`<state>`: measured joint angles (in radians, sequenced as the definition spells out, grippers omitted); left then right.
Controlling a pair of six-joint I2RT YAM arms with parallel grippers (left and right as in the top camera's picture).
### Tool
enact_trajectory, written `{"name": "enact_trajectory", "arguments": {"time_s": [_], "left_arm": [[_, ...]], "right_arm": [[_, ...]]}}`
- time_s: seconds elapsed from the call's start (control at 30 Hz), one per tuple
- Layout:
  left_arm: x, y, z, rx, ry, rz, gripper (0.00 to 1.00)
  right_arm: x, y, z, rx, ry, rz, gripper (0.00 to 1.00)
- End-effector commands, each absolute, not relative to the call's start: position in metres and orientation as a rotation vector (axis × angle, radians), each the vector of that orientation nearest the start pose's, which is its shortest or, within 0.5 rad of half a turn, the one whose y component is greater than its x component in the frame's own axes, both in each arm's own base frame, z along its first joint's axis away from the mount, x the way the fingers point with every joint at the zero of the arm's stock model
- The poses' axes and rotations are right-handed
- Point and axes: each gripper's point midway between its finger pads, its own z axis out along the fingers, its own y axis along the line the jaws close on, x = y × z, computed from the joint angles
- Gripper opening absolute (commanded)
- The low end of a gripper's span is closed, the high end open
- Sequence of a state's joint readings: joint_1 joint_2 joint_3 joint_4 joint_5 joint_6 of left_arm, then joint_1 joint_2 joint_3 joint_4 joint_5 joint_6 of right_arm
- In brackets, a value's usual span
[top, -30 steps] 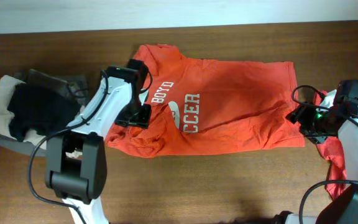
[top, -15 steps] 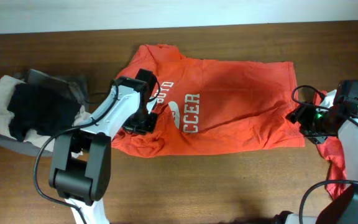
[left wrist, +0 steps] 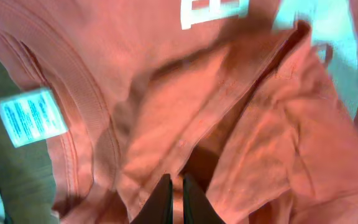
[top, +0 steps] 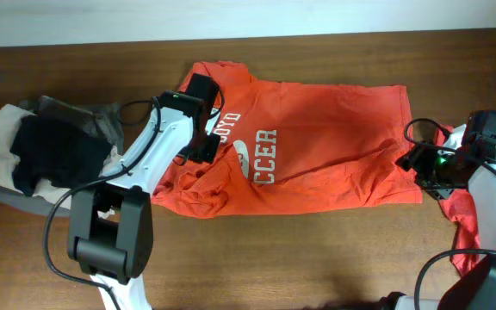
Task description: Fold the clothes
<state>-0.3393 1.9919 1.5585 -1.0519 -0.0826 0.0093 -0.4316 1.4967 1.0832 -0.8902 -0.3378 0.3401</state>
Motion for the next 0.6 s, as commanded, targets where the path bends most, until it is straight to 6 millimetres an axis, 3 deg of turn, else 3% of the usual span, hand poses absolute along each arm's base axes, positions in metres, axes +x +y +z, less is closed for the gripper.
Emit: {"name": "enact_trajectory", "arguments": {"time_s": [0.0,0.07,0.17,0.37,0.57], "left_arm": [[0.356,-0.123,0.066,0.579,3.079,0.0,0.15],[0.342,-0.133,0.066,0.586,3.131,-0.12,0.3],[0.337,-0.137,0.063,0.587,3.144,-0.169,0.4],[0.328,-0.133,0.04,0.589,3.163,-0.156,0.4],[0.337,-0.123,0.035,0.587,3.13,-0.044,0.4]], "right_arm": [[0.309,-0.082,0.114,0.989,2.624,0.439,0.65],[0.309,-0.082,0.114,0.989,2.624,0.44,0.65],[0.309,-0.082,0.114,0.99,2.623,0.44,0.65],[0.309,-0.082,0.113,0.992,2.627,0.441,0.65],[0.309,-0.082,0.113,0.992,2.627,0.441,0.65]]}}
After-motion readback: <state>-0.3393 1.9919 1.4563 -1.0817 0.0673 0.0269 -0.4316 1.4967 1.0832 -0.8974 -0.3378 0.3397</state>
